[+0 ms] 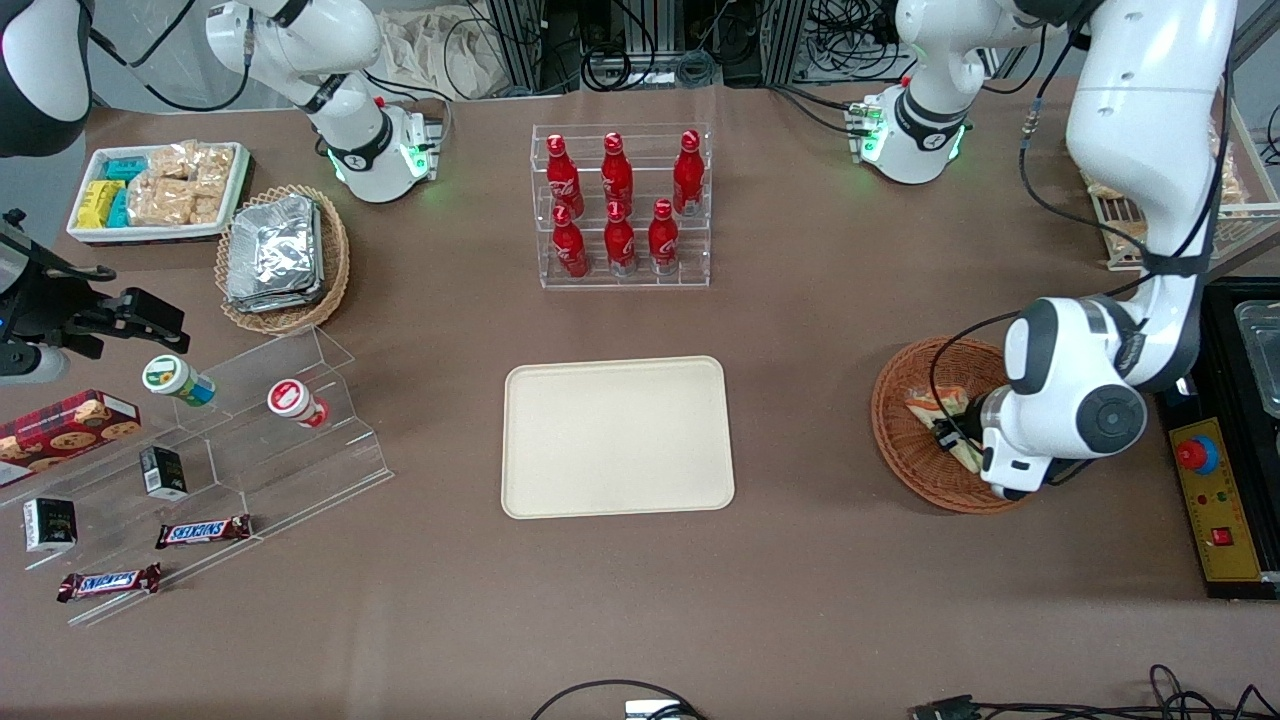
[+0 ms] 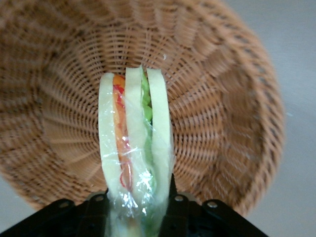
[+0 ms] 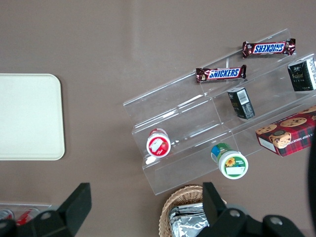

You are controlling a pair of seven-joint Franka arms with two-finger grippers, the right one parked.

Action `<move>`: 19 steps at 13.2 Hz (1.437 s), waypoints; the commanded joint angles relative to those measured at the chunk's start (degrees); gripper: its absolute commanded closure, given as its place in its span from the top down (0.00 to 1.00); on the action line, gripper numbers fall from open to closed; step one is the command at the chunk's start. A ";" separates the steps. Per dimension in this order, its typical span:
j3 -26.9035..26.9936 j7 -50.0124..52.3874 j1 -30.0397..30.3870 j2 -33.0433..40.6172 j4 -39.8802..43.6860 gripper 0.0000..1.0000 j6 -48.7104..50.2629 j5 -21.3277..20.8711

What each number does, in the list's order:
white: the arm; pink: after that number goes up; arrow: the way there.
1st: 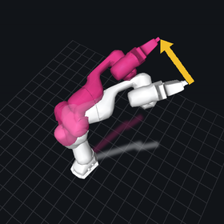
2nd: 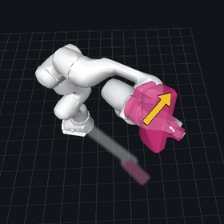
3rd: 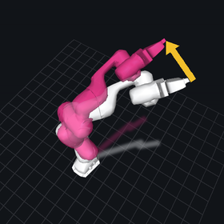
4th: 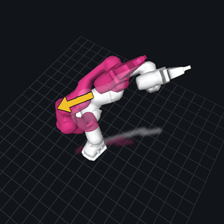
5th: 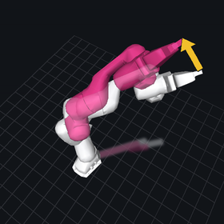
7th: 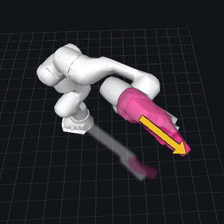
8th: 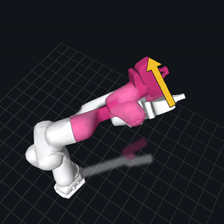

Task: Place sandwich from basket to tray
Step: 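Lift the sandwich and carry it over the cream tray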

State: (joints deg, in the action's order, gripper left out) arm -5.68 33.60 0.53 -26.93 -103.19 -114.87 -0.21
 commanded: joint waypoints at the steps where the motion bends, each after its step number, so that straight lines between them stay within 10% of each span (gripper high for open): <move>1: -0.47 -4.24 -0.61 7.22 -0.44 0.00 3.34 -0.05; 6: -10.73 -6.97 -2.72 6.03 12.27 0.00 8.42 -0.41; 19: -11.28 -7.23 -21.97 -22.80 30.59 0.00 0.01 -0.41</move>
State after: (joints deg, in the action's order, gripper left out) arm -17.31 26.87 -20.04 -46.73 -75.38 -113.88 -0.27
